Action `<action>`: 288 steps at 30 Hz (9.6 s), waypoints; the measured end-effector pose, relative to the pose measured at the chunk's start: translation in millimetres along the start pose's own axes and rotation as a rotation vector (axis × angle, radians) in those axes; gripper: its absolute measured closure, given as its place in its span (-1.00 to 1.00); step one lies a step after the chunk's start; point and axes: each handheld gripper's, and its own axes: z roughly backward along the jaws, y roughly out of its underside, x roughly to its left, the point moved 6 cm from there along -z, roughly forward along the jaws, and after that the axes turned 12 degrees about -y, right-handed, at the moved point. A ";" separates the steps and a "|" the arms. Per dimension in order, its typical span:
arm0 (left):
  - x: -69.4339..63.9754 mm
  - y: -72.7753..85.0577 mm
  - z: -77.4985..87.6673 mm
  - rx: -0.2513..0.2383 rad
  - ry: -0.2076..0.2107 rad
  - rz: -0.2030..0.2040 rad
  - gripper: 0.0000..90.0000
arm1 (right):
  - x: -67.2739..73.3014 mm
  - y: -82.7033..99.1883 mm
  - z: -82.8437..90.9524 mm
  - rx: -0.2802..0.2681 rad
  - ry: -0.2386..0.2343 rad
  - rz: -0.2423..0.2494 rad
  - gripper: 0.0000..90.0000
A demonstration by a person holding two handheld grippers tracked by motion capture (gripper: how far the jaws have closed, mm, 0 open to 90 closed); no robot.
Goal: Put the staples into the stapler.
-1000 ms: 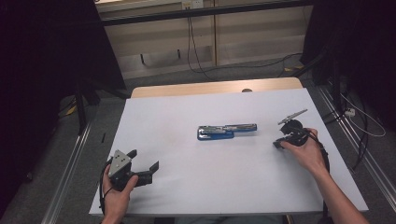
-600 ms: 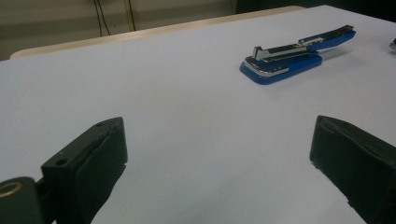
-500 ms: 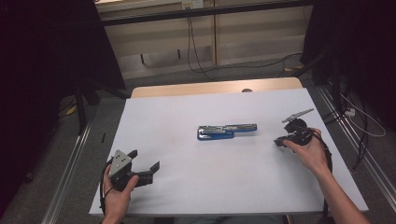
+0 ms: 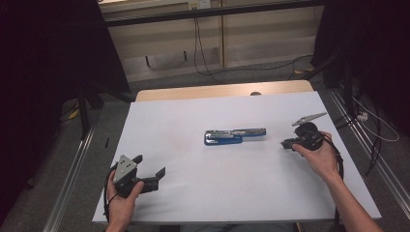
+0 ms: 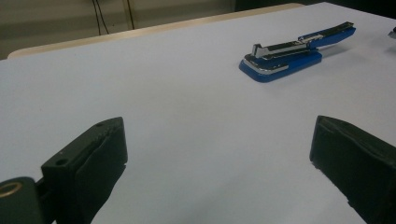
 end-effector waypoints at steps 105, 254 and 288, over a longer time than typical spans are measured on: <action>-1.5 2.1 -4.8 0.021 0.010 -0.014 -0.91 | 87.8 -123.2 -67.4 -0.199 -0.227 0.319 0.76; -3.5 2.5 -6.6 0.023 0.029 -0.022 -0.91 | 102.6 -148.8 -148.7 0.080 -0.328 0.700 0.76; -2.4 2.4 -6.1 0.021 0.028 -0.019 -0.91 | 99.8 -152.6 -145.2 0.022 -0.296 0.602 0.25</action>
